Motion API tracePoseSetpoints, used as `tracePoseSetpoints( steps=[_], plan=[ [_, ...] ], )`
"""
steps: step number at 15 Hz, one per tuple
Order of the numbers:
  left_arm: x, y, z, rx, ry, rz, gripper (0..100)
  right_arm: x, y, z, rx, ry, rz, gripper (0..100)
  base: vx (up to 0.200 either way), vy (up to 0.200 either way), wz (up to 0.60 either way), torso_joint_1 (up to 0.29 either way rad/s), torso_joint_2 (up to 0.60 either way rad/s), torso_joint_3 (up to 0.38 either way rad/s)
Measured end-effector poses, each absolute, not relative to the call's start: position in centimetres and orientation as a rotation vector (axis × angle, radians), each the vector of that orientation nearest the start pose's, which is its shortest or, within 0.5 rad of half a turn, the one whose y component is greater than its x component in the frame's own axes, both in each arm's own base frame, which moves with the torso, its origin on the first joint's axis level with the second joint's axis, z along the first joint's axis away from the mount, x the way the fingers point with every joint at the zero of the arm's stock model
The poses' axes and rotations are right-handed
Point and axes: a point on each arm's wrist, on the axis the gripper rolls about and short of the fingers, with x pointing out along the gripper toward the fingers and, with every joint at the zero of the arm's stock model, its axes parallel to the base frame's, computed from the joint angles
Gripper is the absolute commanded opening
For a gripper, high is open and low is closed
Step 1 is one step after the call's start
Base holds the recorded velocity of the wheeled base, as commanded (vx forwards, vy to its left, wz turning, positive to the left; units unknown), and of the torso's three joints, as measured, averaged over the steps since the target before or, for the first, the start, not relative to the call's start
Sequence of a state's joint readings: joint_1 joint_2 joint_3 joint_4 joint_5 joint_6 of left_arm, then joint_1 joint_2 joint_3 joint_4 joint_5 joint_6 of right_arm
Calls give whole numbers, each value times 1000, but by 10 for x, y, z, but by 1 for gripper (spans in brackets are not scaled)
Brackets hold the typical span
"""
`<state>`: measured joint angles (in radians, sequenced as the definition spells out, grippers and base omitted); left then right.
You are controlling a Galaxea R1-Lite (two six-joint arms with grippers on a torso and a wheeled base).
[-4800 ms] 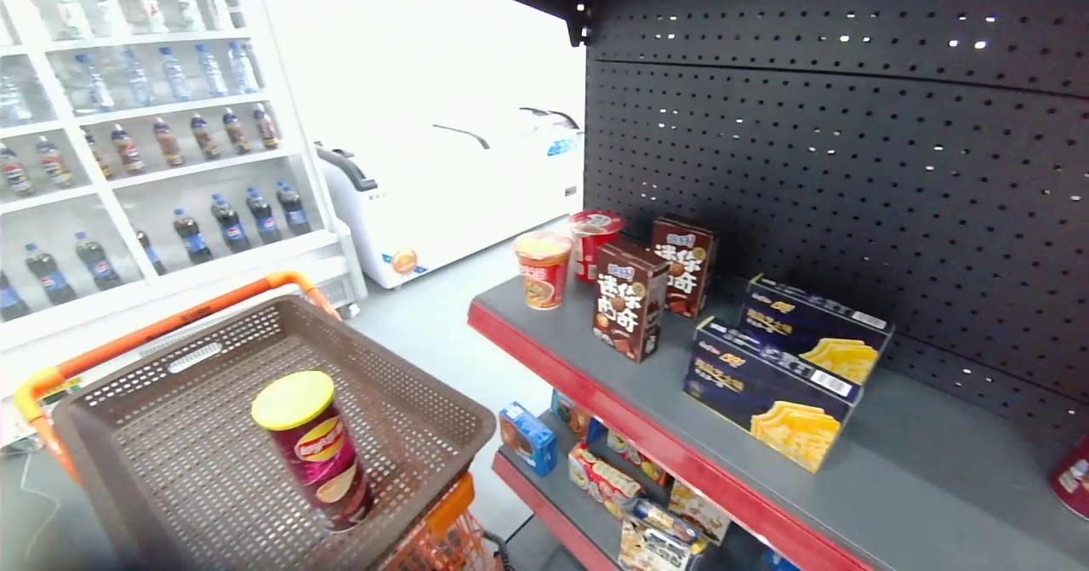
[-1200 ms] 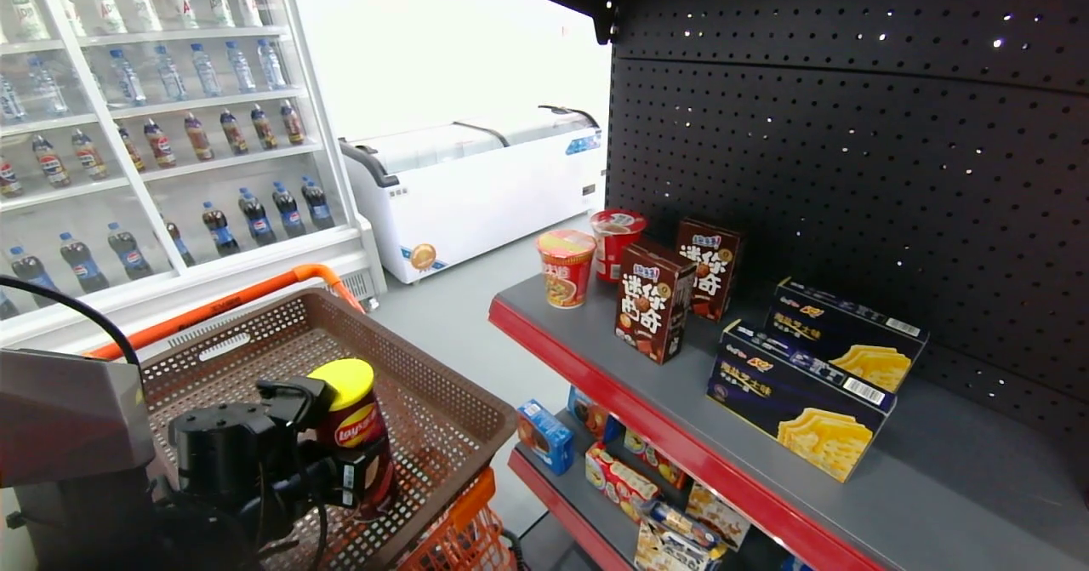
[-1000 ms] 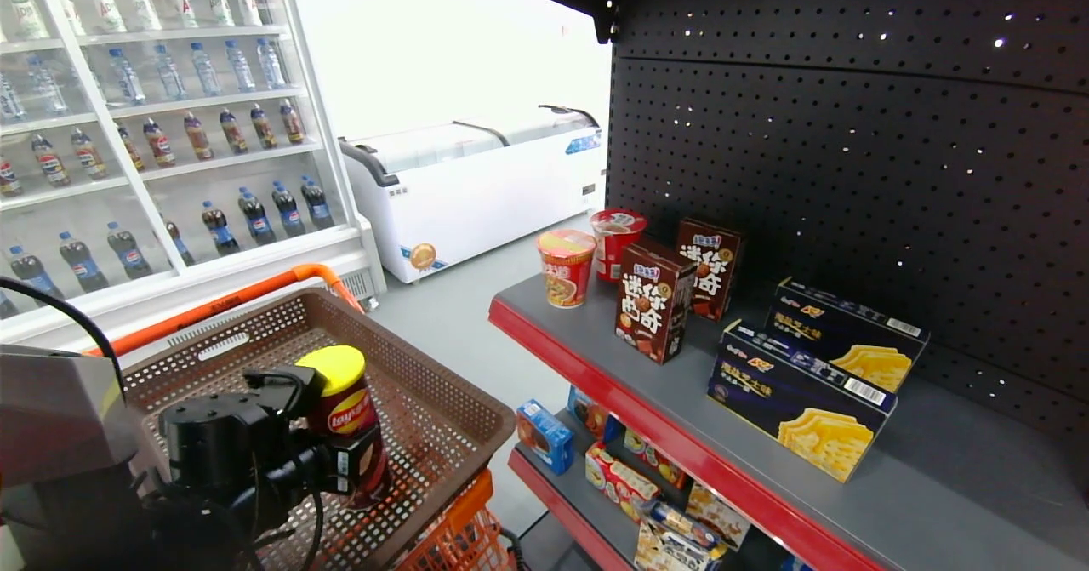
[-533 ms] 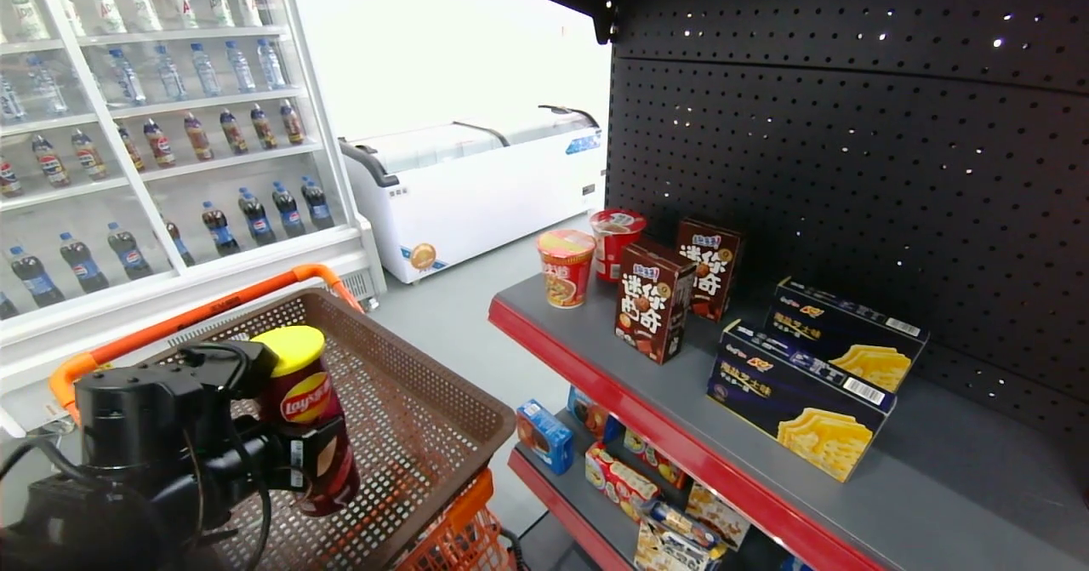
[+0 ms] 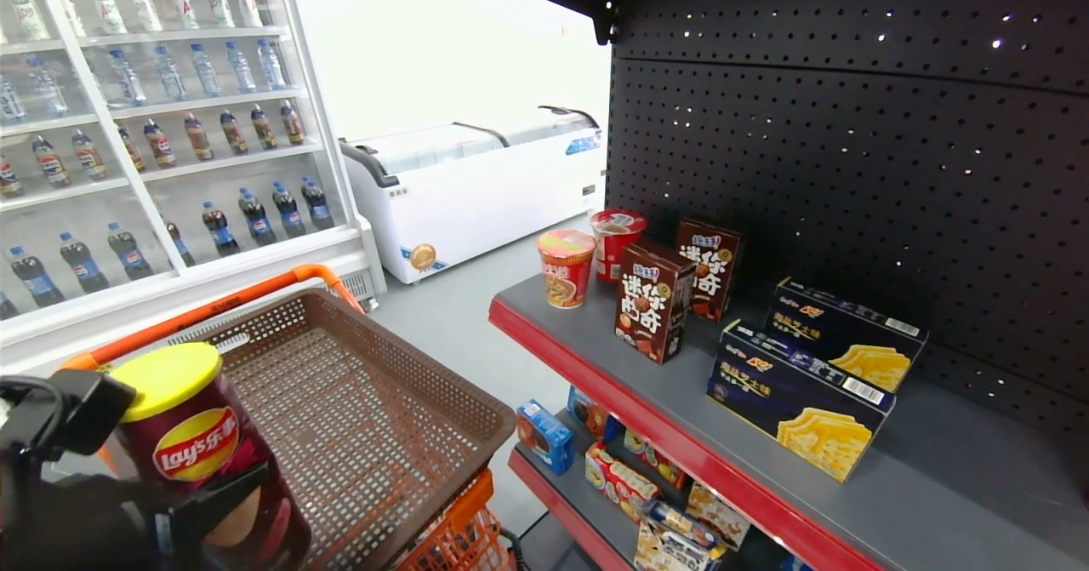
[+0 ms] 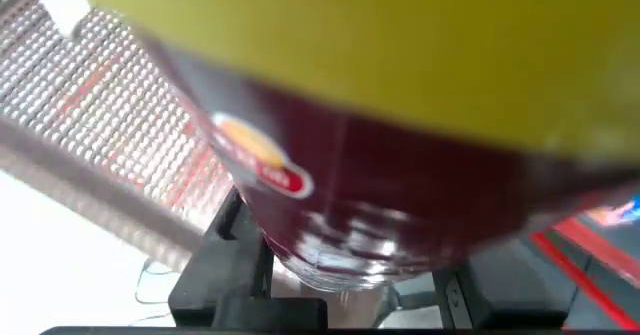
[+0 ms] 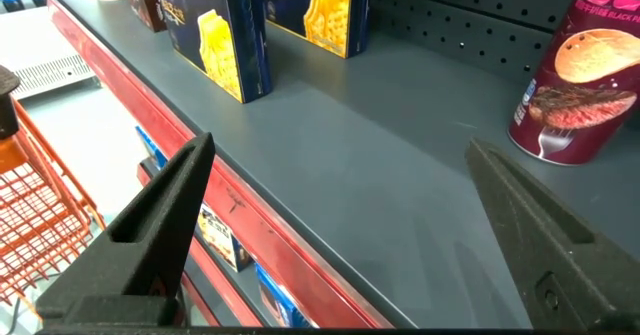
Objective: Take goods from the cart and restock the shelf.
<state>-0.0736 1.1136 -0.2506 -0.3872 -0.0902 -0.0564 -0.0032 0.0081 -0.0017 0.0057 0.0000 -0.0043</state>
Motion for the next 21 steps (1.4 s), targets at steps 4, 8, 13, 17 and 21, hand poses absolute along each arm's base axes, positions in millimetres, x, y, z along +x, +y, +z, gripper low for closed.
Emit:
tracePoseSetpoints(
  steps=[4,8,13,17,21],
  plan=[
    [81,-6,134,-37,361,-145,0,-22,0,76,-4,12,-3,100,0,0,0,0,0,0],
    [56,1,146,-29,207,-39,0,-22,0,76,-4,12,-3,100,0,0,0,0,0,0],
    [44,1,155,-24,114,-19,0,-22,0,76,-4,12,-3,100,0,0,0,0,0,0],
    [37,1,156,-21,68,9,0,-22,0,76,-4,12,0,100,0,0,-150,1,-1,1],
    [34,1,156,-20,54,14,0,-22,0,76,1,12,6,100,0,0,-600,3,0,4]
  ],
)
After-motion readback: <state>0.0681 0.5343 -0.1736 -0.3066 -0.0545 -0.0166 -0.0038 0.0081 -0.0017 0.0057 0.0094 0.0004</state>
